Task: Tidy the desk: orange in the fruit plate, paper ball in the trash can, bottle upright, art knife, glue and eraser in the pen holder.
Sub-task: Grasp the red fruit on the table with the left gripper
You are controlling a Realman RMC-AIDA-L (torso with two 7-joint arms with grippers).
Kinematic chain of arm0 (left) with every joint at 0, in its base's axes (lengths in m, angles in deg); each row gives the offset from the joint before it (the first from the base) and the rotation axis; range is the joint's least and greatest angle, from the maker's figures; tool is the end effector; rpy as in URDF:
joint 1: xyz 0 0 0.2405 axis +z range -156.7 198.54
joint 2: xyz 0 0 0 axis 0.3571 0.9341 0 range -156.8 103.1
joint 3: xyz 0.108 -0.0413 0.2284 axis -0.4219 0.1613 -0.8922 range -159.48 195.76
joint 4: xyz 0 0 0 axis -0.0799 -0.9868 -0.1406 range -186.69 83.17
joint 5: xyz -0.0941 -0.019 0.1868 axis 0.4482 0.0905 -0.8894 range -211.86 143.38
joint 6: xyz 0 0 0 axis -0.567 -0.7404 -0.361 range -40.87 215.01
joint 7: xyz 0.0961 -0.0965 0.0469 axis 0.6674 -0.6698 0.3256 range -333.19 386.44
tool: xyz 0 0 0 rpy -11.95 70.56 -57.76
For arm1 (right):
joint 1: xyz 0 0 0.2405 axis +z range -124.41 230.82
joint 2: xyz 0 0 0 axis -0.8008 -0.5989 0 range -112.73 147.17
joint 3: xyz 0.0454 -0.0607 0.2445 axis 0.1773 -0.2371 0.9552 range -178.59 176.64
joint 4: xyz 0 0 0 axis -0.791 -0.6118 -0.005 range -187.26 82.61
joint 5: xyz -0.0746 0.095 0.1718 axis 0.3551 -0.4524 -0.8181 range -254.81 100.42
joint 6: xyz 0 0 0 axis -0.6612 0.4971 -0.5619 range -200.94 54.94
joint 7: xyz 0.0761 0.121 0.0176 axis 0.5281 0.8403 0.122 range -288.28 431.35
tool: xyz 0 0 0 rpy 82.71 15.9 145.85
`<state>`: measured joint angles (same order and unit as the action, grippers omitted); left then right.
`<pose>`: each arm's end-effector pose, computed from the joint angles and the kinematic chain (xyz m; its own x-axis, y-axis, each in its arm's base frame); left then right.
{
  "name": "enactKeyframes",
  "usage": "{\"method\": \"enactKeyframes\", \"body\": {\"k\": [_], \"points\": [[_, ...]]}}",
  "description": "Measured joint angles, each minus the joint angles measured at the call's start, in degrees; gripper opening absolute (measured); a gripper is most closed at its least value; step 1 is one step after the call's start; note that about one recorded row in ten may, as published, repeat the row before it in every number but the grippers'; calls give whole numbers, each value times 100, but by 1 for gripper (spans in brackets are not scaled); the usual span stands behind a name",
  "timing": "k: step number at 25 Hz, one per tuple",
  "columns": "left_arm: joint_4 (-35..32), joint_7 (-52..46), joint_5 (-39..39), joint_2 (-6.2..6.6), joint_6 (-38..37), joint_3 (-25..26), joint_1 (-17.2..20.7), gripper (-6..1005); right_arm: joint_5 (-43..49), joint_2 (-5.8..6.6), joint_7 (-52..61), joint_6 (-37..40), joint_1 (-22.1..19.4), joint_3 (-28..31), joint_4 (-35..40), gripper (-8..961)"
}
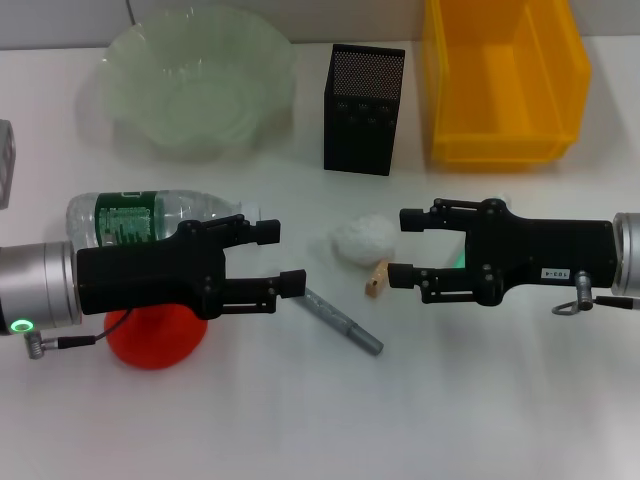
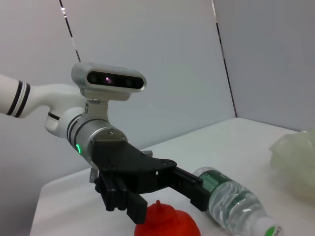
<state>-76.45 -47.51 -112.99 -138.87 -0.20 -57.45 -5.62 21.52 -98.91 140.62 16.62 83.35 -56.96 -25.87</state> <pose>-0.2639 0.2968 -0.0249 0.7176 0.4000 0.5701 0.4547 -0.8891 0.0515 0.2529 0.3102 -0.0283 0.7889 -0.2746 -0.5498 -0.3493 -0.9364 -0.0335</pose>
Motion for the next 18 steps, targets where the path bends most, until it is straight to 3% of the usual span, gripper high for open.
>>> {"method": "enactKeyframes", "body": {"k": [16,18], "points": [[0,-13,0,-3,17,44,-25,860,0,13,-4,-33,41,0,9,768],[-9,-28,0,43,24,66,-32,860,0,16,-5,-33,53,0,9,767]]}}
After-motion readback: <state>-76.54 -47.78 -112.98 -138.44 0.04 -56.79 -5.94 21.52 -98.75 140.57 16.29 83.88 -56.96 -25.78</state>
